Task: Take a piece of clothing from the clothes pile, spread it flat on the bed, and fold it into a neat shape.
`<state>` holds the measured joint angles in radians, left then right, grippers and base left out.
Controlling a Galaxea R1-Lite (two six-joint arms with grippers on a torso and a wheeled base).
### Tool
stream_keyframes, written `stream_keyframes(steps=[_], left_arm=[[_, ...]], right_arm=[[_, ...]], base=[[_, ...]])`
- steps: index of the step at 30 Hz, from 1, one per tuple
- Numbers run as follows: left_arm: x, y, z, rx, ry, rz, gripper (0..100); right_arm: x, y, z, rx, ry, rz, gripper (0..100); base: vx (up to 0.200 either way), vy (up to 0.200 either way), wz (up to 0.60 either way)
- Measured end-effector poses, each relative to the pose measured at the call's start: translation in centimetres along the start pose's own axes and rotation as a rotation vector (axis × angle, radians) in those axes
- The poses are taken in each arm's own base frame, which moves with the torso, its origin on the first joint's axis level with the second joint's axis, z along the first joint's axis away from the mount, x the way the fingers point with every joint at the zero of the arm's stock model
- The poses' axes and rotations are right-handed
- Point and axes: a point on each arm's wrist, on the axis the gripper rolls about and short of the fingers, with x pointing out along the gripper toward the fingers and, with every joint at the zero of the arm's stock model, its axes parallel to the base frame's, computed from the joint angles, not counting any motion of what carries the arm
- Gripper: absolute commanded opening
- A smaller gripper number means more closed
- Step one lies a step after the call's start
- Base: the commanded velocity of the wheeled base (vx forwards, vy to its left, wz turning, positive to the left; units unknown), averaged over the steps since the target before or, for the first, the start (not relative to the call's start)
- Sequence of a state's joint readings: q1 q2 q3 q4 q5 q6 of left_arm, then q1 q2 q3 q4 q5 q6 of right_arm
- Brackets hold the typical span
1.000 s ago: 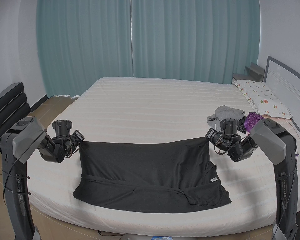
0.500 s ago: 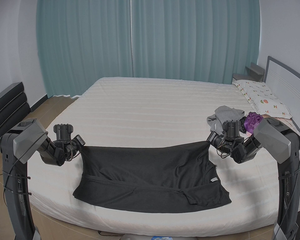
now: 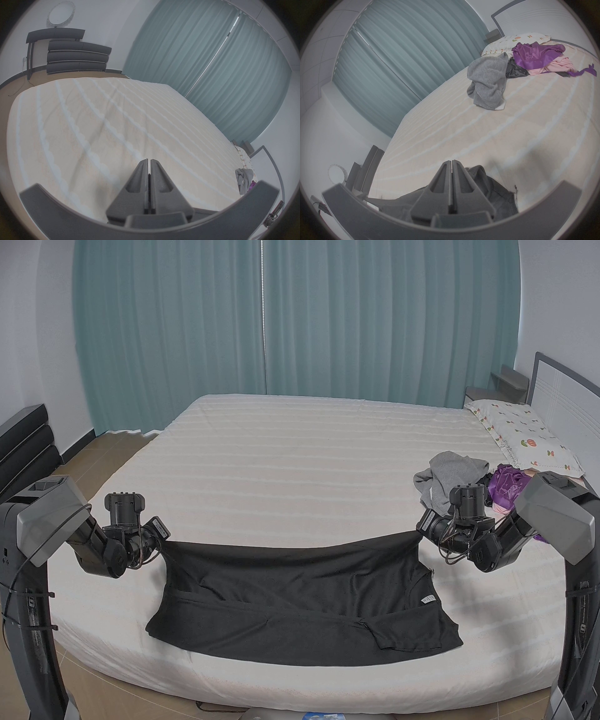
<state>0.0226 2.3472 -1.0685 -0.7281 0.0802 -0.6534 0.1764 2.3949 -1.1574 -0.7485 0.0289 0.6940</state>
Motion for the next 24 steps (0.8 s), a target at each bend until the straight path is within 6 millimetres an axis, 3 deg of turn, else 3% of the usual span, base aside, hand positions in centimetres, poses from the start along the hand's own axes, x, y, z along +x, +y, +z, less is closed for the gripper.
stream_keyframes(steps=[24], left_arm=[[-2.9,2.1,-2.6,0.020,0.077,0.047,0]], right_arm=[[-4.9,-2.3,-3.2,-0.002,0.166,-0.058,0]], base=[[0.000,0.000,0.00]])
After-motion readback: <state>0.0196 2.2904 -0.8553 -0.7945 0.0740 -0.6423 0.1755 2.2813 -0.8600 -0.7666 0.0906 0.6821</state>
